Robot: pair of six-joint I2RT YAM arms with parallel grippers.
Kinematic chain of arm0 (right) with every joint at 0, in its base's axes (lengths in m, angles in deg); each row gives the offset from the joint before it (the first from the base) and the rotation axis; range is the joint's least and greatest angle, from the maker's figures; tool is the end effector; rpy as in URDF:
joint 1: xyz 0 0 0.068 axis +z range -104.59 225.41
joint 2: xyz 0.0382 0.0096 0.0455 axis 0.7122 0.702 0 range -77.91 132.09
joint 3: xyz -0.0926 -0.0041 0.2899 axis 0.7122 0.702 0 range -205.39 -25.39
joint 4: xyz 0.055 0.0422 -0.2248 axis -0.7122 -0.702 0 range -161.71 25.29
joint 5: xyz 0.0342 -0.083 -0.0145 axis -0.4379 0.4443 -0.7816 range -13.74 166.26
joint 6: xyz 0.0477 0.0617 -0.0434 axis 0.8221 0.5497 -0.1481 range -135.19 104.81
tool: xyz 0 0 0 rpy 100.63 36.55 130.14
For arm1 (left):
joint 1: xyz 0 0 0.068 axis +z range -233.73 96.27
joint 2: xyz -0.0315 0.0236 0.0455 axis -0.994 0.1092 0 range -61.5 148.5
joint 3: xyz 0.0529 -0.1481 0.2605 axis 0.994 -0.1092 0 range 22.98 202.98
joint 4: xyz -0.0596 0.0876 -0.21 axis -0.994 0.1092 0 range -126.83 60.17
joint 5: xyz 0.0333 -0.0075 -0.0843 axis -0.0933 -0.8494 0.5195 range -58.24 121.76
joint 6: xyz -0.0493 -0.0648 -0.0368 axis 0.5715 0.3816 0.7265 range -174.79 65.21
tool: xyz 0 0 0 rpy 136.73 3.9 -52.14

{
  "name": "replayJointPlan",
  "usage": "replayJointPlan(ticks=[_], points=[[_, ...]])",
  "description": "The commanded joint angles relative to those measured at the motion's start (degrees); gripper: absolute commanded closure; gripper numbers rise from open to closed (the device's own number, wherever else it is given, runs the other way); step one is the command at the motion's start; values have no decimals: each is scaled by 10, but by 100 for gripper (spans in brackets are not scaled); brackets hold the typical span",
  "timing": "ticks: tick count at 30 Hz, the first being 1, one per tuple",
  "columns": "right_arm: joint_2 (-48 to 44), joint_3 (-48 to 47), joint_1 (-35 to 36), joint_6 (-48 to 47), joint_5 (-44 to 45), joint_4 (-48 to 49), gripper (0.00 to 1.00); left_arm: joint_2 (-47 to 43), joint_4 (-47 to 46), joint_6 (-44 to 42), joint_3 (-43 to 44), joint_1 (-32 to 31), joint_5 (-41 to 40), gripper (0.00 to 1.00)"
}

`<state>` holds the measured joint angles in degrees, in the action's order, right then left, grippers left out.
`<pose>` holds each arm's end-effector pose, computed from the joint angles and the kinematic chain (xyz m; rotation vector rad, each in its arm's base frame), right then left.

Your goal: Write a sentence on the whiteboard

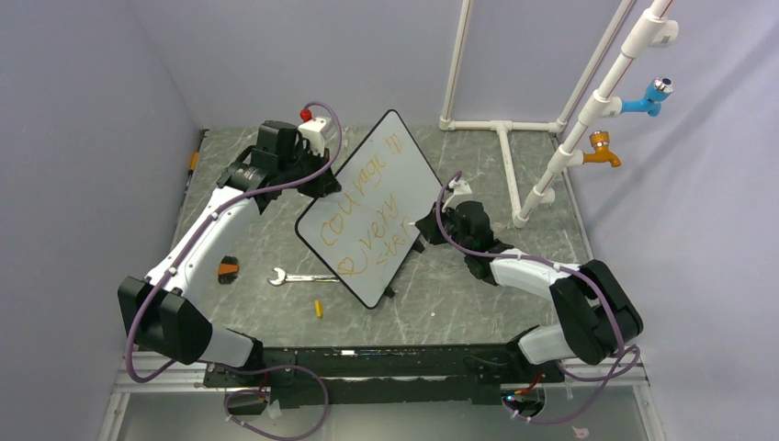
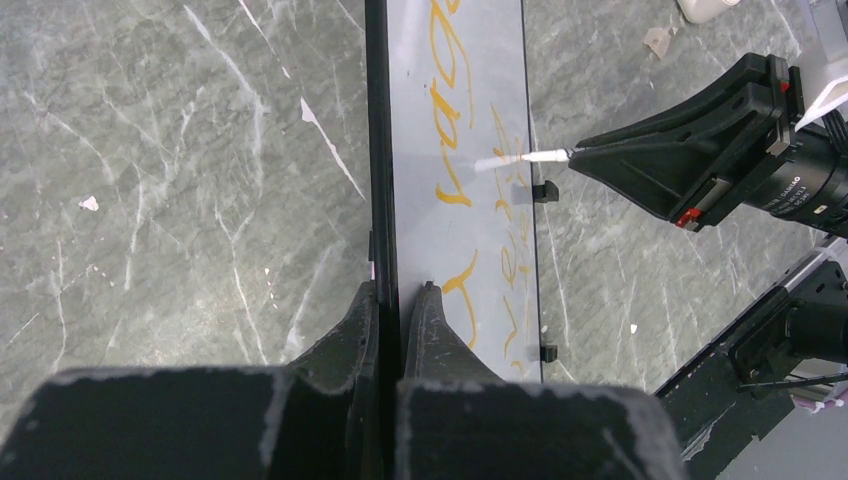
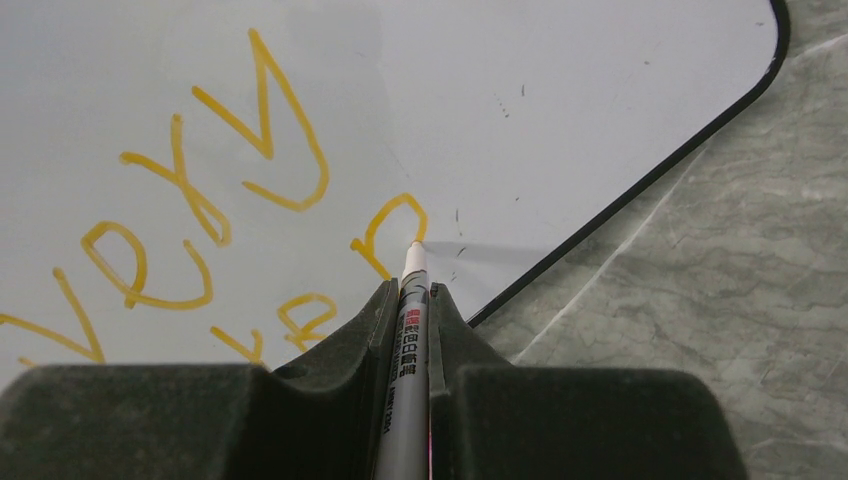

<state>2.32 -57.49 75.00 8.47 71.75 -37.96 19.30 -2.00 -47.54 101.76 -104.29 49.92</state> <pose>0.2594 0.1545 0.2285 -0.1575 2.0003 0.6839 0.2827 -0.1325 0.3687 0.4373 2.2034 -0.6165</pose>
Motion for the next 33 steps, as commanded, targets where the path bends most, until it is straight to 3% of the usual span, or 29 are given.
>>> replayJointPlan(ticks=[1, 16, 33], points=[[-13, 8, 8, 16, -52, -21, 100, -4, 39, -100, -2, 2, -102, 100], [-51, -9, 8, 10, -63, -48, 100, -3, 39, -100, -2, 2, -102, 100], [-245, -67, 6, -22, 14, -196, 100, -23, 45, -102, -3, -2, -111, 100]])
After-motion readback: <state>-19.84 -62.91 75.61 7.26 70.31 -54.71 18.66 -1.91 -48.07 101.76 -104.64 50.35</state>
